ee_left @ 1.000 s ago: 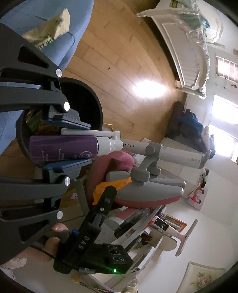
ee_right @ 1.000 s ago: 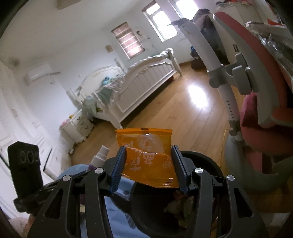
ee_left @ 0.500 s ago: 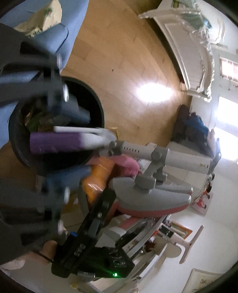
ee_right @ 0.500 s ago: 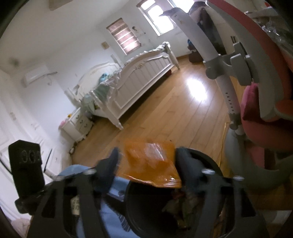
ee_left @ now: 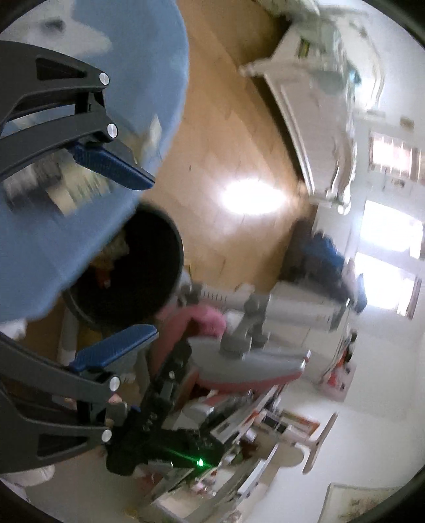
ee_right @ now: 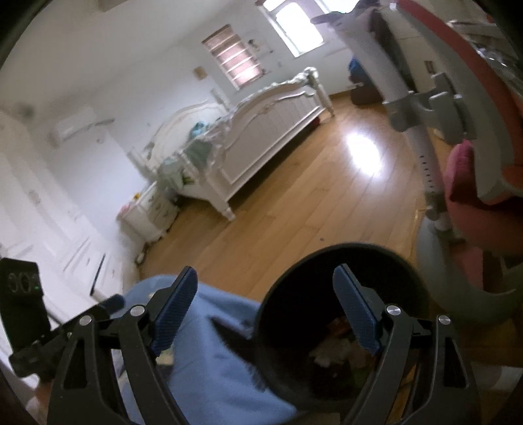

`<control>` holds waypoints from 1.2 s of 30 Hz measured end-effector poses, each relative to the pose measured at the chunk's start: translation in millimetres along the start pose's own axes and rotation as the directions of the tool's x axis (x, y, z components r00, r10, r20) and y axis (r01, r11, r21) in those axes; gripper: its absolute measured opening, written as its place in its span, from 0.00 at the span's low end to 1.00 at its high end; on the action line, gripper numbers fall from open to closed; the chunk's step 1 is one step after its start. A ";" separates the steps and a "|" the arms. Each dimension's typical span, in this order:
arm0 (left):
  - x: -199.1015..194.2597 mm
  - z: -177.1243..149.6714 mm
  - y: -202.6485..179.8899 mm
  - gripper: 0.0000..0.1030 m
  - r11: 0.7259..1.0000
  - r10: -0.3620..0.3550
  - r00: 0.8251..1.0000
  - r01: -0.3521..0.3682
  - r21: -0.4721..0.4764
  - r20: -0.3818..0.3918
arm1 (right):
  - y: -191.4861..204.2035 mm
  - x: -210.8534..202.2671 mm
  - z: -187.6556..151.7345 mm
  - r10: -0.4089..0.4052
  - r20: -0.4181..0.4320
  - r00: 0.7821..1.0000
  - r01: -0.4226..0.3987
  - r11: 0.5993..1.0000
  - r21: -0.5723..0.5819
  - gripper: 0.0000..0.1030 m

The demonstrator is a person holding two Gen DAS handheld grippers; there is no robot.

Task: Collect trash
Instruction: 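Grasp the clear cap with the left tool while the right grasps the beige drink pouch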

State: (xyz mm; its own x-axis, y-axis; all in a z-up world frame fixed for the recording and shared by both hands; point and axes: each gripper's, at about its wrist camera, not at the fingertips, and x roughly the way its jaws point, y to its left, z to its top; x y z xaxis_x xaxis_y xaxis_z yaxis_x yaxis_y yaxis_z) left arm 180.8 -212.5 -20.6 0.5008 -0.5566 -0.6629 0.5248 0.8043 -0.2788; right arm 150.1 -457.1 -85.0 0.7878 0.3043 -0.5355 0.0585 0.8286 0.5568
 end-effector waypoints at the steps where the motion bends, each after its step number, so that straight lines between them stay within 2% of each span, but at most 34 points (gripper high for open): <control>1: -12.6 -6.1 13.4 0.81 0.999 0.034 0.999 -0.034 -0.017 0.007 | 7.8 2.2 -2.3 0.006 -0.011 1.000 -0.006 1.000 -0.013 0.82; 5: -50.6 -31.7 69.1 0.81 0.979 0.168 0.986 -0.167 -0.113 0.000 | 47.6 12.7 -16.4 0.036 -0.061 0.997 -0.041 0.996 -0.083 0.82; 8: -68.7 -53.9 112.8 0.81 0.941 0.275 0.961 -0.277 -0.193 -0.038 | 81.0 24.3 -27.0 0.058 -0.103 0.993 -0.072 0.988 -0.134 0.82; 10: -72.6 -67.1 137.4 0.81 0.919 0.308 0.948 -0.317 -0.234 -0.072 | 103.2 32.0 -32.5 0.067 -0.125 0.990 -0.088 0.982 -0.165 0.82; 13: -68.5 -80.8 158.4 0.80 0.904 0.342 0.933 -0.360 -0.231 -0.116 | 131.7 46.6 -39.8 0.061 -0.165 0.984 -0.097 0.970 -0.222 0.82; 17: -60.4 -91.1 170.9 0.80 0.910 0.325 0.936 -0.349 -0.224 -0.136 | 158.9 73.7 -49.1 0.008 -0.216 0.976 -0.071 0.956 -0.286 0.82; 19: -55.6 -94.8 173.1 0.67 0.916 0.323 0.935 -0.348 -0.202 -0.145 | 167.8 91.8 -52.9 -0.033 -0.249 0.968 -0.049 0.947 -0.317 0.76; 22: -56.2 -95.4 171.1 0.57 0.917 0.349 0.927 -0.368 -0.153 -0.136 | 177.4 118.4 -60.3 -0.103 -0.286 0.953 -0.014 0.926 -0.378 0.71; 25: -61.8 -95.3 175.9 0.49 0.920 0.336 0.933 -0.354 -0.168 -0.127 | 180.8 142.4 -69.9 -0.169 -0.316 0.934 0.022 0.906 -0.422 0.67; 26: -63.2 -94.8 178.1 0.49 0.923 0.327 0.937 -0.345 -0.172 -0.125 | 178.1 149.1 -71.8 -0.185 -0.324 0.928 0.029 0.902 -0.431 0.66; 29: -62.5 -95.8 178.4 0.48 0.926 0.317 0.940 -0.335 -0.172 -0.123 | 181.5 156.1 -78.6 -0.230 -0.303 0.925 0.060 0.875 -0.480 0.51; 30: -62.2 -95.8 177.7 0.48 0.926 0.319 0.940 -0.337 -0.170 -0.124 | 182.6 157.9 -79.6 -0.235 -0.301 0.924 0.063 0.871 -0.488 0.44; 31: -62.4 -95.4 177.9 0.48 0.927 0.317 0.940 -0.335 -0.171 -0.123 | 183.1 157.6 -80.0 -0.225 -0.306 0.925 0.053 0.874 -0.483 0.42; 36: -70.1 -98.7 184.2 0.46 0.931 0.290 0.952 -0.303 -0.202 -0.092 | 179.2 139.2 -71.7 -0.113 -0.294 0.949 -0.020 0.910 -0.415 0.41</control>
State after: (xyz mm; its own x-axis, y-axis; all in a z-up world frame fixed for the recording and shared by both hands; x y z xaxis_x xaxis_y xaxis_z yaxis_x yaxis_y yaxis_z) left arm 174.4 -4.8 -94.0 0.5659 -0.2774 -0.7764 0.1981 0.9599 -0.1986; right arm 226.3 -232.6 -105.3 0.5610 0.3329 -0.7579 -0.2165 0.9427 0.2539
